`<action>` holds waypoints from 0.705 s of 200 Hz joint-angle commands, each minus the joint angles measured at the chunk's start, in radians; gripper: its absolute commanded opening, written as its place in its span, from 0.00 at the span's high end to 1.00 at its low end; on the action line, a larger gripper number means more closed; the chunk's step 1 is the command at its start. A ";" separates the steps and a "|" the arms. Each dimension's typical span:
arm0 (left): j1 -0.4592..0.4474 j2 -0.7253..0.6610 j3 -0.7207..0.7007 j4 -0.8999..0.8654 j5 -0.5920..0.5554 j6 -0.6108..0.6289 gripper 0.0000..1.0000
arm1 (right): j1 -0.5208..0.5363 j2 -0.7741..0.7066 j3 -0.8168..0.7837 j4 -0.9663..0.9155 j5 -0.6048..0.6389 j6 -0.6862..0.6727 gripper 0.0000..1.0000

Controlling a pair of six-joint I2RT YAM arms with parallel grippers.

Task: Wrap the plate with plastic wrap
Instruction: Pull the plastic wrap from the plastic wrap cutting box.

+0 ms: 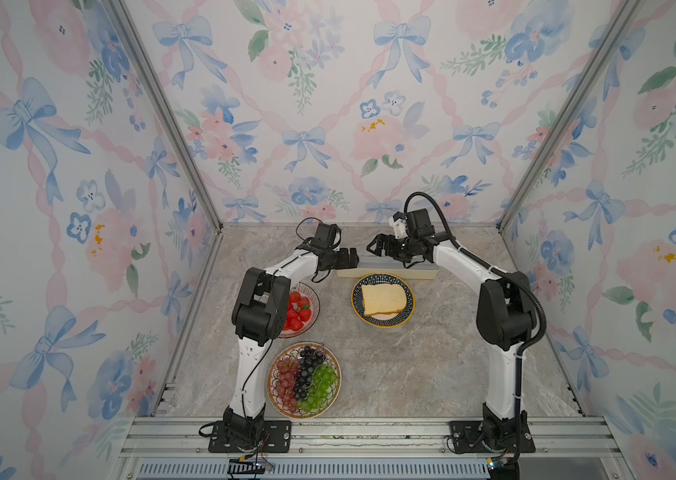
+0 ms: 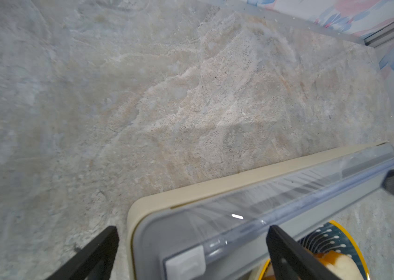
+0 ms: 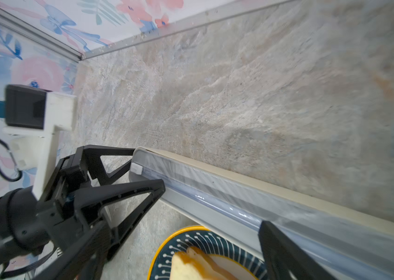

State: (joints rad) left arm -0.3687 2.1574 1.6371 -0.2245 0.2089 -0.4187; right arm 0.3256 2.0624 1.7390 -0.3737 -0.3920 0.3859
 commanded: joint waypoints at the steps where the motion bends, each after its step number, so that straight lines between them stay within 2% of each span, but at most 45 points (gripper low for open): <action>1: 0.016 -0.095 -0.029 0.035 -0.038 0.080 0.02 | -0.106 -0.109 -0.033 -0.074 0.000 -0.233 0.02; 15: 0.016 -0.122 -0.045 0.045 -0.039 0.130 0.02 | -0.148 -0.098 -0.019 -0.179 0.003 -0.422 0.00; 30: 0.016 -0.145 -0.060 0.056 -0.019 0.190 0.02 | -0.183 -0.059 0.033 -0.303 -0.002 -0.616 0.08; 61: 0.016 -0.176 -0.082 0.073 0.041 0.303 0.02 | -0.236 0.033 0.134 -0.449 -0.063 -0.849 0.13; 93: 0.016 -0.188 -0.090 0.077 0.067 0.344 0.02 | -0.276 0.146 0.288 -0.534 -0.108 -0.900 0.21; 141: 0.011 -0.186 -0.094 0.080 0.080 0.348 0.03 | -0.272 0.312 0.492 -0.666 -0.133 -0.948 0.33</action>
State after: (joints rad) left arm -0.3550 2.0014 1.5520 -0.1528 0.2638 -0.1032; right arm 0.0586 2.3219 2.1509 -0.9241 -0.4835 -0.4984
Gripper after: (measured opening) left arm 0.976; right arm 0.686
